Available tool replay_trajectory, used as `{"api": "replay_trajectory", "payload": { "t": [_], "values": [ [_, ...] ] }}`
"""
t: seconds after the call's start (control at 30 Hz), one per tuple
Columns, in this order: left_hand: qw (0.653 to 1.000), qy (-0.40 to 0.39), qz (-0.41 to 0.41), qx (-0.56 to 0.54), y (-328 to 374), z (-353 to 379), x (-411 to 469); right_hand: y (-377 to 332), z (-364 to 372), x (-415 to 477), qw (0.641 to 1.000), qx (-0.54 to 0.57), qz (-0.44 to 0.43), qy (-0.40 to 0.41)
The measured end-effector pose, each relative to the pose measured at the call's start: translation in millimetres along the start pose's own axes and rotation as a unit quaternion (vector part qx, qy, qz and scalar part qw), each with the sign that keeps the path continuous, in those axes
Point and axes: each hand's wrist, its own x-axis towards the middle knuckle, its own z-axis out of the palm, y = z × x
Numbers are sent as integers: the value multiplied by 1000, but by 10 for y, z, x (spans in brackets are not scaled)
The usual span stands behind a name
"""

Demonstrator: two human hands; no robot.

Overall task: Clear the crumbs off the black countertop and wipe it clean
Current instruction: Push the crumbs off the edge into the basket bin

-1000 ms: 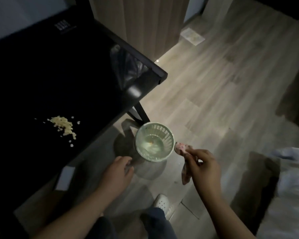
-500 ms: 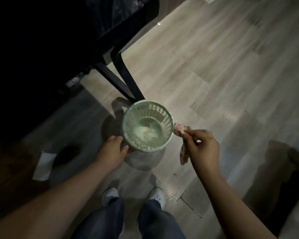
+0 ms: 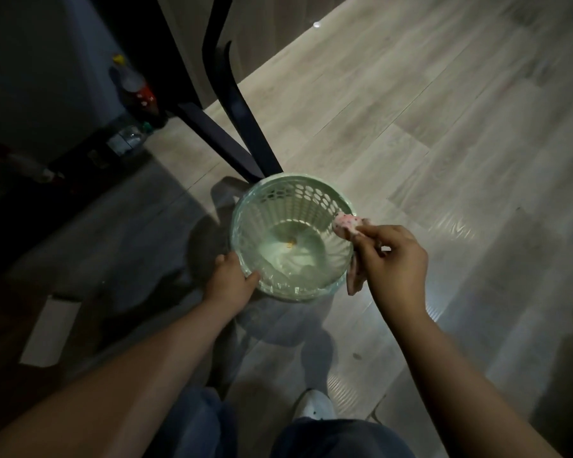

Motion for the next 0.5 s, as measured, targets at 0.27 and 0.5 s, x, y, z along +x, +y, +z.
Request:
{"api": "replay_trajectory", "payload": {
  "t": [0.27, 0.5],
  "values": [
    [966, 4, -166, -198, 14, 339, 449, 229, 259, 6, 999, 29, 23, -21],
    [979, 47, -122, -158, 232, -16, -18, -96, 29, -59, 1000, 16, 7, 7]
  ]
}}
